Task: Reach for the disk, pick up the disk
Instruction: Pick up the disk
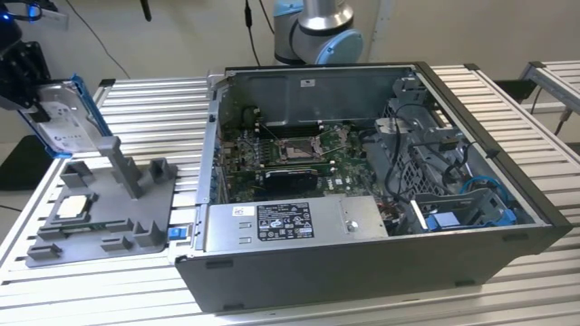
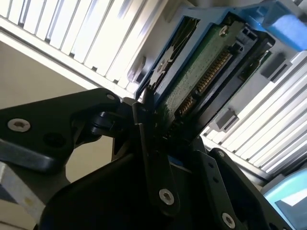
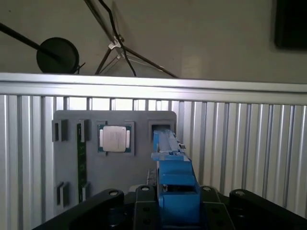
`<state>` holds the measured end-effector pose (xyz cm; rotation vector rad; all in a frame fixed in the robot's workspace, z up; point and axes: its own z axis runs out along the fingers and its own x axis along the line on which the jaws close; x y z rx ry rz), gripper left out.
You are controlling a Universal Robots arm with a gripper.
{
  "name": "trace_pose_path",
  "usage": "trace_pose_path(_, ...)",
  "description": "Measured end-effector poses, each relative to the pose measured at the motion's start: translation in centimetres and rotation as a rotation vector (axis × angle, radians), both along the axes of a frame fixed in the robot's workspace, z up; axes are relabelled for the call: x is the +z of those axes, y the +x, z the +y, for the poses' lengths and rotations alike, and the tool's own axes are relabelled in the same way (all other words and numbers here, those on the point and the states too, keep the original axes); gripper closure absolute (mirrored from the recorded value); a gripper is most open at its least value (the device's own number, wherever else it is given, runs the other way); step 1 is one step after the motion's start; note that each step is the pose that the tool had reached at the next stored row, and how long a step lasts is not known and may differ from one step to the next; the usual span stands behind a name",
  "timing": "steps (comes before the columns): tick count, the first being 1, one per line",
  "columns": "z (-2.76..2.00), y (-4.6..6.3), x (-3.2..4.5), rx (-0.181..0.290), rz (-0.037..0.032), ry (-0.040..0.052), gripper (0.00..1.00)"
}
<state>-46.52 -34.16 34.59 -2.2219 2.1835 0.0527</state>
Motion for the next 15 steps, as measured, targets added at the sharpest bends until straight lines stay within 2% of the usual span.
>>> trace_pose_path(15,0.0,0.0,3.7,0.0,0.0023,0.0,1.0)
